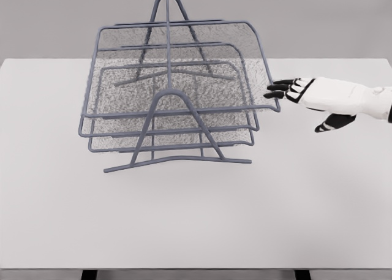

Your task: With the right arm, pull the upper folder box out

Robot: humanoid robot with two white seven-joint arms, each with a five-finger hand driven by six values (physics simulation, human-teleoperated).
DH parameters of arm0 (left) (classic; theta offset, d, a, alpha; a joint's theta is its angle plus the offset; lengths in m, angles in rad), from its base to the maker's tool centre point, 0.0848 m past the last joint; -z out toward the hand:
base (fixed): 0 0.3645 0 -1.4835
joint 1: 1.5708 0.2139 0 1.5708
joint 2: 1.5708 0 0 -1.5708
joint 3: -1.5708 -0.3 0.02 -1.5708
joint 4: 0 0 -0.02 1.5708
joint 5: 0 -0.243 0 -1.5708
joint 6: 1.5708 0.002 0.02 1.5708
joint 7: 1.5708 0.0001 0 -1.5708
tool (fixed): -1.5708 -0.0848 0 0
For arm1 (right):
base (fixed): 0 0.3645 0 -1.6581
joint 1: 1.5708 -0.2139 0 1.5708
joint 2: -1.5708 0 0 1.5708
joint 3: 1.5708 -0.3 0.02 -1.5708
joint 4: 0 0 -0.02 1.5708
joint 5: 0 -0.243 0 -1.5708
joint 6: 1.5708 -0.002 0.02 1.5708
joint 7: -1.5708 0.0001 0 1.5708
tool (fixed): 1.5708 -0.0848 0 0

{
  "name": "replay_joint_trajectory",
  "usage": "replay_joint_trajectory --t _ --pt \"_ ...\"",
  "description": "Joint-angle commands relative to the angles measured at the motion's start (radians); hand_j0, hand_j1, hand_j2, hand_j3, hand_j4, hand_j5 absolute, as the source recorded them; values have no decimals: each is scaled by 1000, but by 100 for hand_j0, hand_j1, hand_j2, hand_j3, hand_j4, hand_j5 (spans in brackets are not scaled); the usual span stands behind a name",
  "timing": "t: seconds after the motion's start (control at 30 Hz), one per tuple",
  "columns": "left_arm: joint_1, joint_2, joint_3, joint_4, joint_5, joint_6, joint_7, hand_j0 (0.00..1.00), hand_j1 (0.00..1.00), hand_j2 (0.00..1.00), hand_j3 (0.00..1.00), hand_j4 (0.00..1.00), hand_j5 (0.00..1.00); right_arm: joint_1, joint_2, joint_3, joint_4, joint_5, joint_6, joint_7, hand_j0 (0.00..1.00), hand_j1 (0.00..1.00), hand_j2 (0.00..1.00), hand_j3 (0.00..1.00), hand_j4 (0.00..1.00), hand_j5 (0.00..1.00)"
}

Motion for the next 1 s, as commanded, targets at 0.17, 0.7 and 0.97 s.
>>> replay_joint_trajectory --t 0.17,0.7,0.97 --pt "0 0 0 0 0 0 0 100 100 100 100 100 100 5 -117 -84 7 -5 -40 16 100 100 100 100 100 100" --pt "0 0 0 0 0 0 0 100 100 100 100 100 100 18 -177 -124 156 -42 -40 16 100 100 100 100 100 100" --pt "0 0 0 0 0 0 0 100 100 100 100 100 100 18 -166 -224 154 -170 -40 16 100 100 100 100 100 100"
